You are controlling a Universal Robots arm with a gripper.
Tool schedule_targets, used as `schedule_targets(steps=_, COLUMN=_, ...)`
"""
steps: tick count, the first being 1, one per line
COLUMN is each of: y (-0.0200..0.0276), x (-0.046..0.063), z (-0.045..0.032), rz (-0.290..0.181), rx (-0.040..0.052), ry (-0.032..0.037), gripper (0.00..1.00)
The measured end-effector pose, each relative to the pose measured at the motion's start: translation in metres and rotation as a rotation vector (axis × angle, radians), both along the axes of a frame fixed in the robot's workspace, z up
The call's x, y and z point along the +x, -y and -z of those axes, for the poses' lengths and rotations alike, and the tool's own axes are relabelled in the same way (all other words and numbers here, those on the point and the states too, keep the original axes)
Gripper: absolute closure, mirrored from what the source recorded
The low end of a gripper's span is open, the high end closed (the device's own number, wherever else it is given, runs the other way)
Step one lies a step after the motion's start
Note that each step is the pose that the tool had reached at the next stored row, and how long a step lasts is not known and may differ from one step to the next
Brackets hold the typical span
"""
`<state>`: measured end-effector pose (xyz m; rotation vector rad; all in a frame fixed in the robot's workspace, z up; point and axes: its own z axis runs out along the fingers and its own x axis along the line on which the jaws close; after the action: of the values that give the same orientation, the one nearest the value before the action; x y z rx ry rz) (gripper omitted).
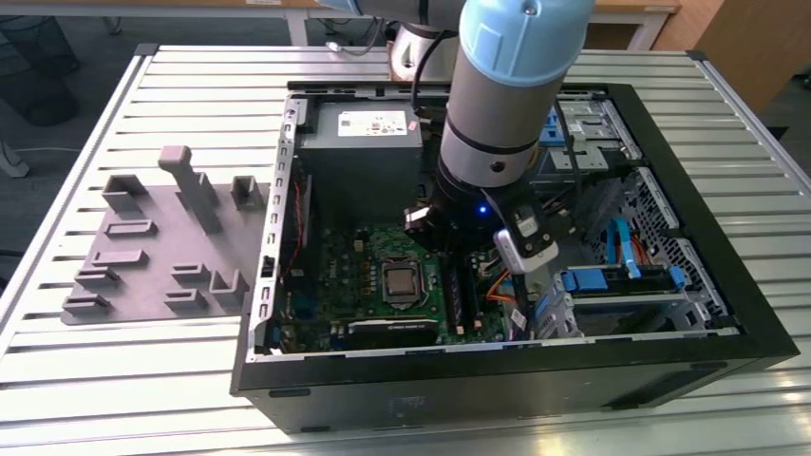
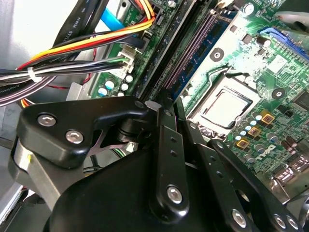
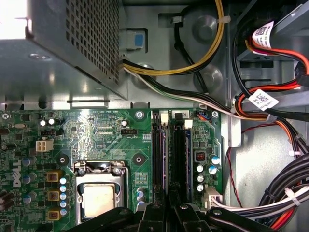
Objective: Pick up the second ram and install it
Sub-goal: 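Insert the second ram into the second slot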
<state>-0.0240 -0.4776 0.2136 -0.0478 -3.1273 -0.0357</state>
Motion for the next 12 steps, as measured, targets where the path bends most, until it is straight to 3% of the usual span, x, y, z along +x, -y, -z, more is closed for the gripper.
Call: schedule_targets(steps=12, y=-0.0001, x=0.0000, z=0.0011, rz=-0.008, rx=-0.0003, ry=0.0000, gripper=0.86)
